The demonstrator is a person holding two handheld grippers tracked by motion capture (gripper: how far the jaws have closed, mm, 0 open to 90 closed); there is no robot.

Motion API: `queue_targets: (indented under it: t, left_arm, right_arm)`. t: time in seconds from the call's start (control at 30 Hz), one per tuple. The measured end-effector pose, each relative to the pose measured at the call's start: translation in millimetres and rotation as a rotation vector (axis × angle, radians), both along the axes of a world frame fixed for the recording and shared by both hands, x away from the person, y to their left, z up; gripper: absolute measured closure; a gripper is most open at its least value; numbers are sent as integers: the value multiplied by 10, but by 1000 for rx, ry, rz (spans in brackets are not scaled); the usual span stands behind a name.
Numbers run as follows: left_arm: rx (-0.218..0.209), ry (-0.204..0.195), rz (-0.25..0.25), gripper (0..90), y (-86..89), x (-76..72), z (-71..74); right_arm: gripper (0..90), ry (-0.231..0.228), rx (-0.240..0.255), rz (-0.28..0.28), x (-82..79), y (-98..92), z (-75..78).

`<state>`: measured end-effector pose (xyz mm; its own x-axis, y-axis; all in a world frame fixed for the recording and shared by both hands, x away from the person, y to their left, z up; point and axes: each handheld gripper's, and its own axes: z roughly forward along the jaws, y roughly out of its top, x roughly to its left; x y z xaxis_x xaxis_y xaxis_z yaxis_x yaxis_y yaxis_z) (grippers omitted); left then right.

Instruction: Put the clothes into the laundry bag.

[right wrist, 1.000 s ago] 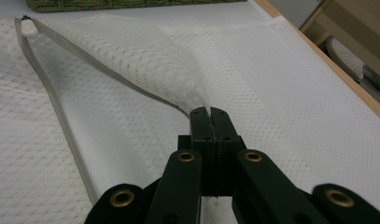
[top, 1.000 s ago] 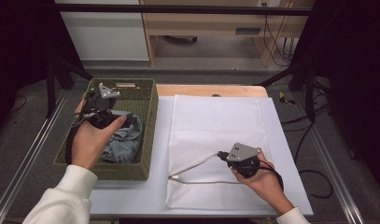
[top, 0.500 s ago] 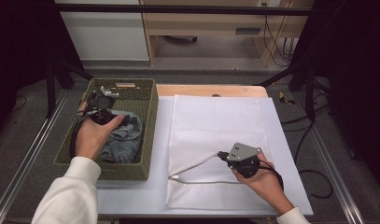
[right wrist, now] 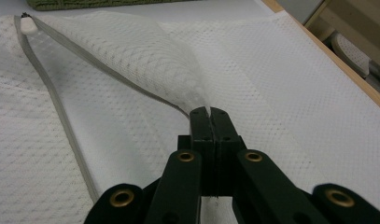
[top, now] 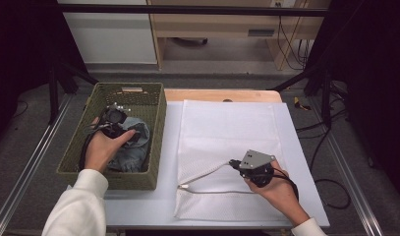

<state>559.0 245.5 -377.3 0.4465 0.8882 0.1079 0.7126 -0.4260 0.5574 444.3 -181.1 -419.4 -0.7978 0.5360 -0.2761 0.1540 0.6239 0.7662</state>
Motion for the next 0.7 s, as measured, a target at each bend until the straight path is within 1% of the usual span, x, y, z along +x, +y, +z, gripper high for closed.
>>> queue_targets:
  t: [0.1,0.17,0.3,0.37,0.43,0.6,0.63,0.7]
  left_arm:
    - [19,35,-23,64,-44,-3,-71]
    - [28,61,-31,45,-63,0,-117]
    - [40,86,-37,25,-82,7,-200]
    - [57,92,-34,22,-90,13,-239]
    - [88,95,-32,21,-97,22,-278]
    - [91,110,-28,0,-131,42,-344]
    - [91,120,-29,0,-135,47,-349]
    - [74,130,-19,0,-153,52,-351]
  right_arm:
    - [900,3,2,-2,6,-2,-2]
    - [900,4,2,1,10,-2,-4]
    - [900,7,2,1,10,-2,-4]
    - [900,4,3,-2,12,-6,-3]
    - [900,6,8,-5,20,-13,-1]
    - [900,9,8,-5,22,-16,-3]
    - [900,8,8,-5,21,-16,-1]
    - [900,11,15,-5,23,-20,3]
